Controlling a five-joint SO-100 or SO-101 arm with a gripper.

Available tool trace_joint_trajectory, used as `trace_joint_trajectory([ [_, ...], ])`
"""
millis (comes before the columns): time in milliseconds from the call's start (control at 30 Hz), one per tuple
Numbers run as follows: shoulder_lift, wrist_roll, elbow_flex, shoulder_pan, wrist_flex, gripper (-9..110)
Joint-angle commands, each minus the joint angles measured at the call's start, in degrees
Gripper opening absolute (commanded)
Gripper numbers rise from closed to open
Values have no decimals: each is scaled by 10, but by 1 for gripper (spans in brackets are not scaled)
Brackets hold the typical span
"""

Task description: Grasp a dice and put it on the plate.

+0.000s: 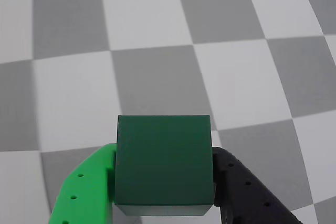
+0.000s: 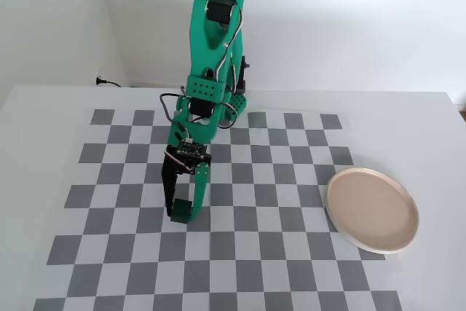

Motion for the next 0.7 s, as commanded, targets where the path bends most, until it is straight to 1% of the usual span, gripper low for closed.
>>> trace_joint_trajectory([
  [0,203,11,-20,-48,119,-4],
  [300,522,8,28,-195,330,-4],
  [400,606,2,54,-247,360,-4],
  [533,638,-4,47,-302,380,-4],
  [667,603,4,-4,-353,408,-4],
])
